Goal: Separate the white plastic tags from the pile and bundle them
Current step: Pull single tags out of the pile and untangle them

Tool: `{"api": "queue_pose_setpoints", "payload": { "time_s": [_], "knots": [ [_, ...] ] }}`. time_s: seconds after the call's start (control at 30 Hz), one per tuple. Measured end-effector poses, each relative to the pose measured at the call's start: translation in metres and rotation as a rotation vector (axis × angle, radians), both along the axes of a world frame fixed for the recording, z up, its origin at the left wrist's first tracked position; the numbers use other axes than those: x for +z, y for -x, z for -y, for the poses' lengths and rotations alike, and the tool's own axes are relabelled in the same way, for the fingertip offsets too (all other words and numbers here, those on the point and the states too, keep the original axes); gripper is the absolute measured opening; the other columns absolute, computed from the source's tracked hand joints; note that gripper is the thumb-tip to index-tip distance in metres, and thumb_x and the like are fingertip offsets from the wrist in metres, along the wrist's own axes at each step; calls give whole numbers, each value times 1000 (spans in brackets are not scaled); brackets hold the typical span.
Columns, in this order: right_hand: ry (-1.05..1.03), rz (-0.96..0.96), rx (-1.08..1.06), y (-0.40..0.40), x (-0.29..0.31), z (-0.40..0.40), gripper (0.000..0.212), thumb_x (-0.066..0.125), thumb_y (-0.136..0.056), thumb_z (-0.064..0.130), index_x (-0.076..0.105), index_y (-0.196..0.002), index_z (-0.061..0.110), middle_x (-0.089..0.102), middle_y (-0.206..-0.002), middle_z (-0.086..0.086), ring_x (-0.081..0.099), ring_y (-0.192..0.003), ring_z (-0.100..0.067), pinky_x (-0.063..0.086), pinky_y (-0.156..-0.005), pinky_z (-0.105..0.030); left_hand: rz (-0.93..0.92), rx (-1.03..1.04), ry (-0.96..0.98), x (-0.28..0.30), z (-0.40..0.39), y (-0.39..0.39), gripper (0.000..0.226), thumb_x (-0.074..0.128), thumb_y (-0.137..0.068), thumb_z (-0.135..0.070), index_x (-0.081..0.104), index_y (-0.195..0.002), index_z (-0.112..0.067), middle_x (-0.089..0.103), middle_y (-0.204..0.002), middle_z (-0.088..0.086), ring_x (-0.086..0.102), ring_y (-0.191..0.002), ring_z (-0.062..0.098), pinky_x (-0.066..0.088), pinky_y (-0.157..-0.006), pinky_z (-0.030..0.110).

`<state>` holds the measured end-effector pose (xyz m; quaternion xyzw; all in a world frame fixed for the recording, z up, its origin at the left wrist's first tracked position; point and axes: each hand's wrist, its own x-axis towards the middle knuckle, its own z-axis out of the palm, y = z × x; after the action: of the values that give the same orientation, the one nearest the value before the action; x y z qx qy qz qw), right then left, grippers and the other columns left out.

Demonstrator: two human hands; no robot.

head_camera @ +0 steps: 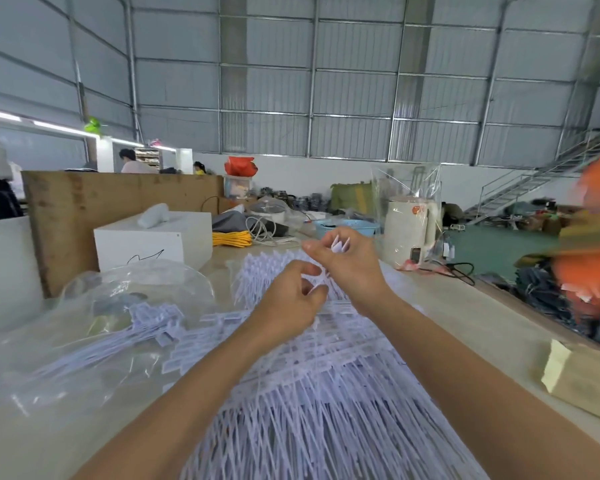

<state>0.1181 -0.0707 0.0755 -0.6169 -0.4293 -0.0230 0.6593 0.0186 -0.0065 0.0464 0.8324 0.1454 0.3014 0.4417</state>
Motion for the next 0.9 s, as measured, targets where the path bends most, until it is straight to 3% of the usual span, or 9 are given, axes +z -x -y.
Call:
{"api": "queue_pose_setpoints", "payload": {
  "time_s": [0.13, 0.23, 0.3, 0.37, 0.47, 0.57, 0.7, 0.83, 0.9],
  "knots": [
    [23, 97, -41, 12, -10, -15, 27, 75, -77, 30, 56, -66, 14, 51, -53, 12, 45, -49, 3, 35, -46, -10, 23, 121, -365, 1, -19, 25, 9, 57, -92, -33, 55, -94, -25, 60, -75, 0, 56, -67, 14, 45, -64, 32],
    [82, 153, -33, 23, -15, -35, 40, 75, -76, 37, 59, -70, 1, 48, -56, 2, 42, -50, -5, 32, -44, -14, 11, 92, -495, -1, -34, 50, 24, 49, -96, -23, 59, -76, -29, 59, -67, 3, 49, -57, 12, 44, -64, 38],
    [132, 132, 34, 35, -18, -50, 44, 75, -75, 41, 56, -65, 3, 44, -53, 3, 39, -45, -5, 28, -42, -14, -37, 110, -524, -4, -51, 69, 26, 49, -96, -12, 72, -93, -23, 62, -71, 6, 49, -59, 11, 42, -64, 34],
    [209, 123, 155, 44, -23, -68, 37, 76, -76, 39, 52, -58, 18, 45, -51, 11, 42, -41, -1, 27, -39, -10, -89, 181, -538, -9, -76, 89, 32, 51, -92, -2, 70, -113, -18, 66, -80, 8, 57, -71, 19, 44, -70, 30],
    [367, 133, 281, 60, -35, -99, 21, 71, -82, 37, 56, -87, 24, 53, -70, 11, 56, -57, -5, 36, -43, -13, -140, 351, -498, -17, -123, 115, 32, 51, -91, 2, 71, -110, -13, 70, -90, 6, 63, -86, 23, 46, -76, 25],
    [583, 278, 261, 71, -46, -129, 40, 65, -86, 40, 51, -113, 14, 57, -90, 1, 58, -82, -16, 41, -58, -20, -198, 523, -436, -26, -166, 138, 31, 49, -90, 2, 71, -110, -8, 72, -99, 10, 64, -96, 27, 43, -80, 23],
    [748, 636, 166, 80, -57, -156, 31, 58, -90, 42, 70, -102, 16, 54, -114, -12, 47, -114, -29, 43, -89, -33, -307, 661, -404, -40, -208, 154, 28, 46, -90, 1, 72, -100, -1, 70, -101, 14, 61, -96, 29, 39, -74, 25],
    [1122, 678, 85, 84, -60, -176, 39, 43, -95, 48, 66, -112, 22, 37, -134, -14, 22, -134, -33, 23, -109, -54, -387, 705, -362, -54, -225, 149, 27, 46, -89, 3, 69, -103, 1, 68, -107, 15, 60, -101, 29, 41, -83, 26],
    [1226, 687, 73, 85, -63, -185, 37, 40, -97, 46, 61, -101, 16, 46, -129, -14, 29, -133, -33, 19, -110, -55, -413, 705, -338, -56, -226, 143, 24, 46, -87, 5, 68, -93, -1, 67, -105, 16, 60, -103, 29, 42, -85, 27]
  ]
}}
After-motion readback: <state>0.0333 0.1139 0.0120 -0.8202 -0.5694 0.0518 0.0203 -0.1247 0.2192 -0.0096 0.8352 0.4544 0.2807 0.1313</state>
